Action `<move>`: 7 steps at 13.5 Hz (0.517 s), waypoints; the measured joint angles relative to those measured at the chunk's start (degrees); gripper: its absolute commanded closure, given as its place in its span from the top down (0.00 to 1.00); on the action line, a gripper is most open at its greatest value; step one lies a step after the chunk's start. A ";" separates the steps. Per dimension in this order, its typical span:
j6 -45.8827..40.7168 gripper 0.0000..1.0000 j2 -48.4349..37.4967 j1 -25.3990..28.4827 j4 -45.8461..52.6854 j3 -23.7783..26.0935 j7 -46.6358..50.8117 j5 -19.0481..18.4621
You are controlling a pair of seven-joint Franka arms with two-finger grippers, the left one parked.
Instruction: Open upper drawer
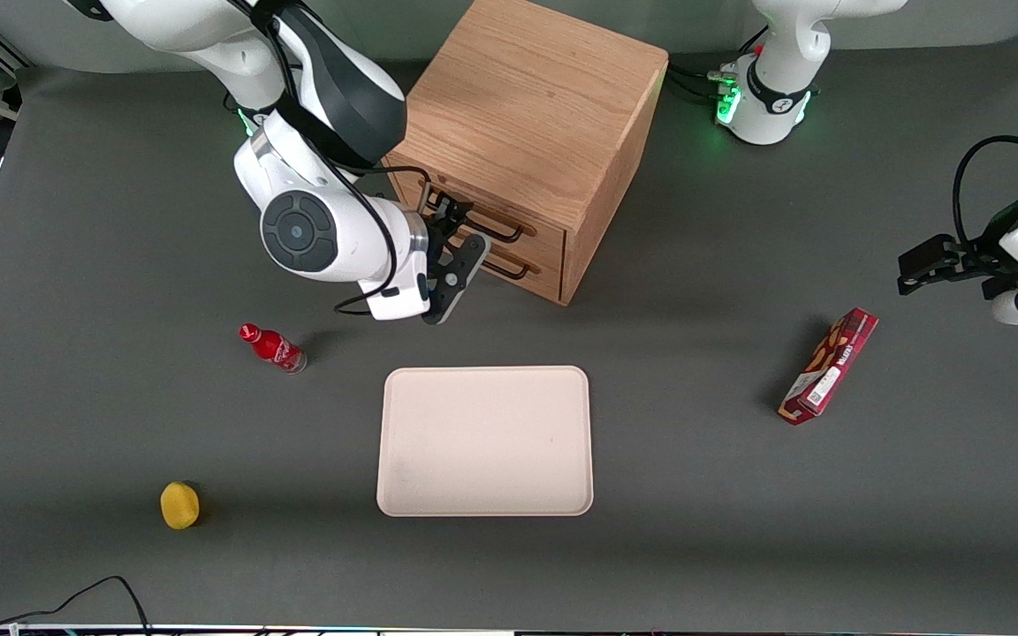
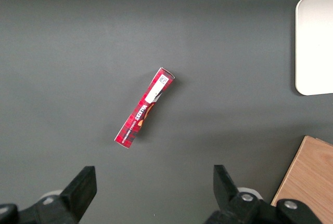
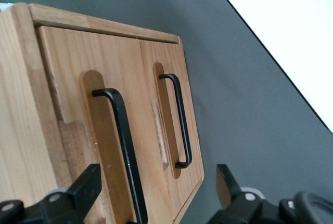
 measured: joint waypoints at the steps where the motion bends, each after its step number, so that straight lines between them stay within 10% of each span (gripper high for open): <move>1: 1.01 1.00 -0.02 0.00 -0.80 0.00 -0.27 -0.05; 7: 3.78 1.00 -1.25 0.02 -5.98 0.07 -3.16 -0.17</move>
